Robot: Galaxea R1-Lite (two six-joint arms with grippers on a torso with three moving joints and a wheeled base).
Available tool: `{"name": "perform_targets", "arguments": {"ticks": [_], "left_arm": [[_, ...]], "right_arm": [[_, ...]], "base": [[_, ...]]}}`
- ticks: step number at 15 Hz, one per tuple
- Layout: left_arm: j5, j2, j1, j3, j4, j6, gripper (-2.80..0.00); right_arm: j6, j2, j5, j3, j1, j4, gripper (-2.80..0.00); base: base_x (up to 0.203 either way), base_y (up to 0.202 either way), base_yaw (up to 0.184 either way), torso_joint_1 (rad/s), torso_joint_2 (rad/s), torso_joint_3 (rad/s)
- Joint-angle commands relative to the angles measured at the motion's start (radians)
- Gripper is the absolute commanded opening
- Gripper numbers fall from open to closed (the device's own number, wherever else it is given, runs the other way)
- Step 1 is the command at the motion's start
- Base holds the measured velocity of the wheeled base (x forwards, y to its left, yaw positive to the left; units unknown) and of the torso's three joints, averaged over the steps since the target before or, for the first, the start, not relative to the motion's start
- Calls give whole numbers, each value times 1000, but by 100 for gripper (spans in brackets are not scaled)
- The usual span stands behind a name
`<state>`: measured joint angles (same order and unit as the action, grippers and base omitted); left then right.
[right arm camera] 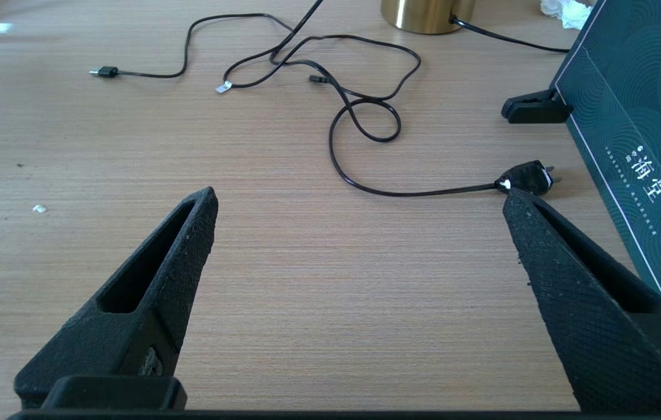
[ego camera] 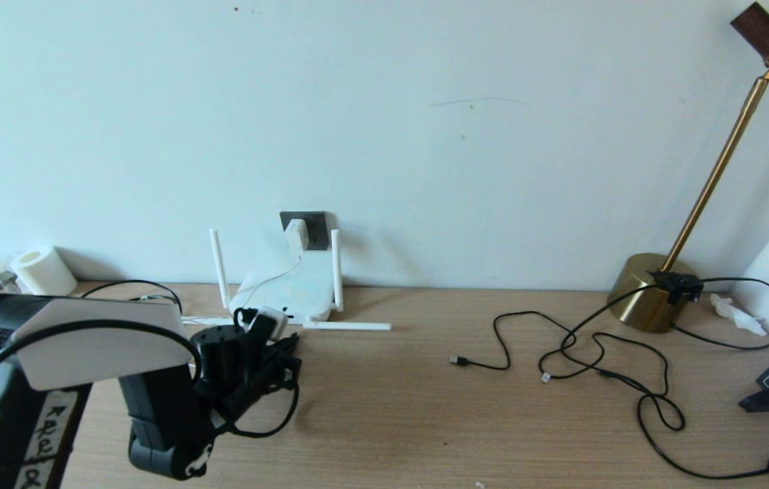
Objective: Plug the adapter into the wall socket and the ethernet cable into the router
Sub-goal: Align cable and router interface
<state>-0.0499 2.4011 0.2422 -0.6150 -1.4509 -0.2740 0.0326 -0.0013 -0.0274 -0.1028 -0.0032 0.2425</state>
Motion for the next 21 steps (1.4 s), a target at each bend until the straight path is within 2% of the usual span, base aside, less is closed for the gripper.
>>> {"name": "perform_targets", "arguments": {"ticks": [1,10,14,15,16,18,21], "left_arm": [[1,1,-11,11,-6,6,-280],[-1,4,-11,52,-17,6,-280],[1,-9,-11,111,-59,8,-280],[9,-32,-11,127,-61,26,-280],[35,-57,-11,149,-59,74,-280],[103,-94,-13,194,-57,211,-280],[257,-149,-51,259,-58,424,-280]], "right_arm": [[1,1,0,0,0,1,0],[0,1,0,0,0,1,0],[1,1,0,0,0,1,0],[1,1,0,-2,0,3,0],[0,1,0,0,0,2,0],[0,1,0,0,0,1,0],[1,1,0,-1,0,1,0]], "base": [[0,0,0,0,0,0],[0,0,0,0,0,0],[0,0,0,0,0,0],[0,0,0,0,0,0],[0,0,0,0,0,0],[0,0,0,0,0,0],[0,0,0,0,0,0]]}}
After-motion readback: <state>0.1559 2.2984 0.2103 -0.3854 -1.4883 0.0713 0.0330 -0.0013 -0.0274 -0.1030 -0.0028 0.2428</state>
